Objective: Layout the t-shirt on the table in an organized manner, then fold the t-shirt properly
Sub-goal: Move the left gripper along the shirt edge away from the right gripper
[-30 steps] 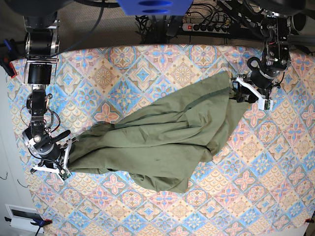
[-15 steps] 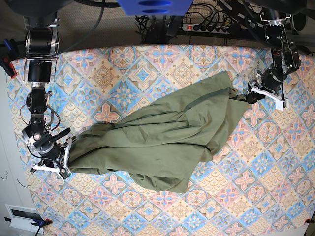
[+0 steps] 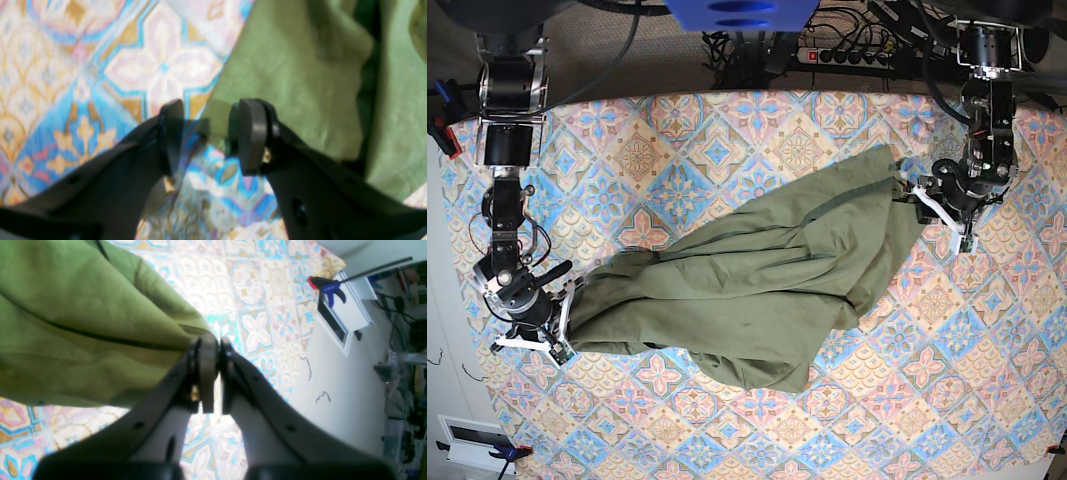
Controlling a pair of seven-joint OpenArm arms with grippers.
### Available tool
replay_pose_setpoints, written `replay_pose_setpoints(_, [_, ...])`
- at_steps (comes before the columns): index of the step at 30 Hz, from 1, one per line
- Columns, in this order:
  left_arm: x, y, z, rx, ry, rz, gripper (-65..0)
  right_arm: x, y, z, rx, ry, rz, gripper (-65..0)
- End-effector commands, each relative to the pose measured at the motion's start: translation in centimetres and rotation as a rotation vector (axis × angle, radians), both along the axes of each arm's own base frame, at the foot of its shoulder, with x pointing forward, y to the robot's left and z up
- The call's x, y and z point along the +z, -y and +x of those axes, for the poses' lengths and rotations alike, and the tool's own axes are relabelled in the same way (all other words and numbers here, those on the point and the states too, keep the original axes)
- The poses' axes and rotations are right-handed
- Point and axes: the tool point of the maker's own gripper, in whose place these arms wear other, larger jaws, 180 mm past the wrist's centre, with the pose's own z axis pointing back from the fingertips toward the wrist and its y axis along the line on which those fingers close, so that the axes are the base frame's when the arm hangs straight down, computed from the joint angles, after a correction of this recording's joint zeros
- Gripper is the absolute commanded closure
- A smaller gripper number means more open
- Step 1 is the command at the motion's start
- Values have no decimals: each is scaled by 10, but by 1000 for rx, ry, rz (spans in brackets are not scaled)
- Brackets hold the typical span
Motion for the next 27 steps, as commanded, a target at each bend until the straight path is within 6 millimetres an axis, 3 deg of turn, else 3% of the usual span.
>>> replay_pose_setpoints(1, [9,0,9,-27,31,28,-271,26,5,10,-3,70,-5,-11])
replay_pose_setpoints(8, [-3,12,5,-104,-7,106,-271,27,7,10,-7,71,-4,-11])
replay_pose_setpoints(16, [-35,-9,-13,-58,-108,126,-271,26,6,10,-4,68,-6,-11])
replay_pose_setpoints(20, [-37,-10,-13,-53,-107,123,-258,26,5,10,-3,68,-7,-11])
replay_pose_setpoints(22, [-28,-8,-1,-56,-43,119,-196,25,5,10,-3,68,-5,-11])
replay_pose_setpoints(24, [-15,-7,16,-58,37,116,-39,25,5,10,-3,68,-5,-11])
replay_pose_setpoints(25, [-8,-8,24,-50,66,117,0,25,5,10,-3,68,-5,-11])
replay_pose_setpoints(27, [6,-19,37,-17,98,125,0,26,6,10,-7,68,-3,-11])
